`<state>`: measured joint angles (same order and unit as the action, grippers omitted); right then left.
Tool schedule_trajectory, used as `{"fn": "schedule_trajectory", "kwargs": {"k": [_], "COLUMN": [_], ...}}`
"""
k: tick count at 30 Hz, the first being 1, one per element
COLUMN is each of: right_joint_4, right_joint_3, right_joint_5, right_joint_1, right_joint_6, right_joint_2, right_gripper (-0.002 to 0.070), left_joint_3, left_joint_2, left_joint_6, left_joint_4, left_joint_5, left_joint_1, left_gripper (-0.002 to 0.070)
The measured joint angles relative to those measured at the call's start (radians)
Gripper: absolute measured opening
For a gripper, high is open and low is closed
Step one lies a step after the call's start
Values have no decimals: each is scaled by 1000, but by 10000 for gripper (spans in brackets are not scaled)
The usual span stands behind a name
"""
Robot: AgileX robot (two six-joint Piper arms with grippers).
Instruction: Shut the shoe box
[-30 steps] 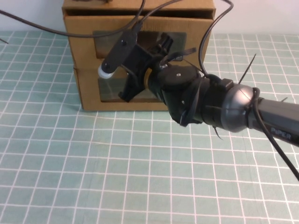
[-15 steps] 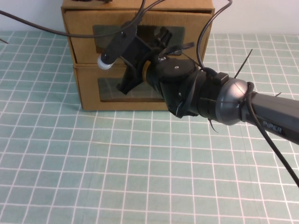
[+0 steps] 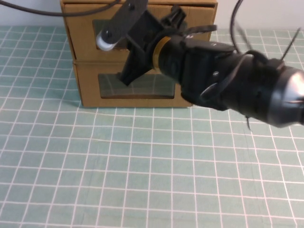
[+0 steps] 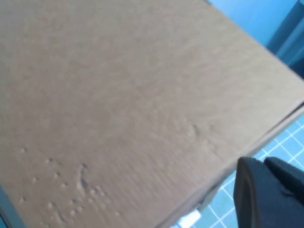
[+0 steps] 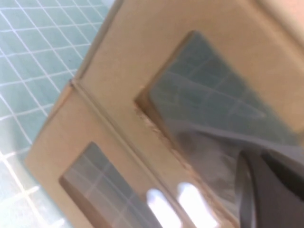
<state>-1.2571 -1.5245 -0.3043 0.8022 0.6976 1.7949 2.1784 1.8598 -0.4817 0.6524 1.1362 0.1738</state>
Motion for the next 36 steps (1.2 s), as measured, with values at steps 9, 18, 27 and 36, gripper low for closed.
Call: {"fn": "schedule_trajectory", "kwargs": {"k": [9,18,27,36], "right_joint_4": [434,914,1103,1128], "right_joint_3": [4,3,3,23], "right_joint_5": [-411,-695,-396,-381], "right_joint_1": [96,98,12,-370], "right_joint_6": [-599,-909,-821,-671], "right_joint_2": [-148,-236,-384,-481], "right_gripper": [-14,-14,-15,-14], "left_joint_3": [0,-81,-477,-1076], "left_joint_2": [-115,-266,-591,-1022], "left_joint_6": [9,72,69,50], "left_joint_4": [-12,-117,-137,-196], "left_joint_5": [98,125,15,-342], "left_joint_1": [0,0,0,0], "left_gripper": [-5,-5,-5,-5]}}
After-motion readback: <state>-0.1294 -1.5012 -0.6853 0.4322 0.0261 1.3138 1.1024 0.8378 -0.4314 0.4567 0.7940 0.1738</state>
